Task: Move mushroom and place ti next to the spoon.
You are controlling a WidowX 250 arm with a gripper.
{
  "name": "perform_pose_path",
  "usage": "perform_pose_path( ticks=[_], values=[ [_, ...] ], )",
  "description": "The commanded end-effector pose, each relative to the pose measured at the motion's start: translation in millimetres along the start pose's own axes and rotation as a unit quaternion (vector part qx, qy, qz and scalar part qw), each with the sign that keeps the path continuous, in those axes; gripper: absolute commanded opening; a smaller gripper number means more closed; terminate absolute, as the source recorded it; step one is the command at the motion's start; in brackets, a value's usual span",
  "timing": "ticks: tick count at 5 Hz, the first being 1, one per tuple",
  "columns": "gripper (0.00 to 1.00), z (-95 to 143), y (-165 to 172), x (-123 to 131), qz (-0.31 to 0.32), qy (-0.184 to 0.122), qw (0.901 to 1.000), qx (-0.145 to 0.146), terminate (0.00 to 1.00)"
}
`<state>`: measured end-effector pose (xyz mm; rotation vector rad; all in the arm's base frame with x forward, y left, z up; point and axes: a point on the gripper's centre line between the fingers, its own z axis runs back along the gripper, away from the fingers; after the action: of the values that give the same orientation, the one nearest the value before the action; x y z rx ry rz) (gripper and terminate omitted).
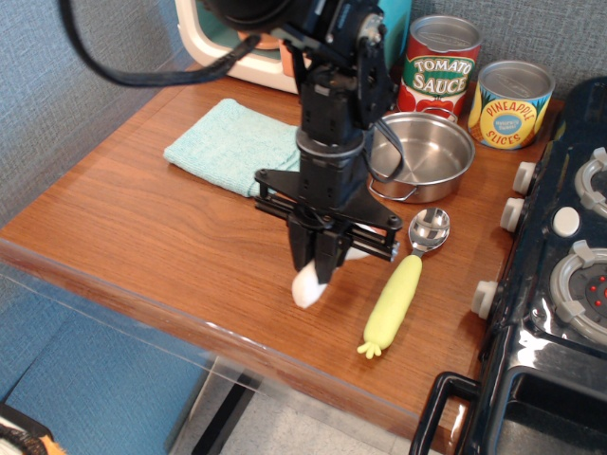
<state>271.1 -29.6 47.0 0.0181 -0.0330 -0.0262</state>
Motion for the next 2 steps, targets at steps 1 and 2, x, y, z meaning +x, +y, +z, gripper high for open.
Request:
perform_pose_path(
  ticks=[1, 2],
  values=[
    [1.00, 39.7, -3.2, -8.5, -0.031, -0.064, 0.9974, -0.002, 0.00],
    [1.00, 55.4, -5.3, -9.5, -0.032, -0.076, 0.9965, 0.002, 0.00]
  ],
)
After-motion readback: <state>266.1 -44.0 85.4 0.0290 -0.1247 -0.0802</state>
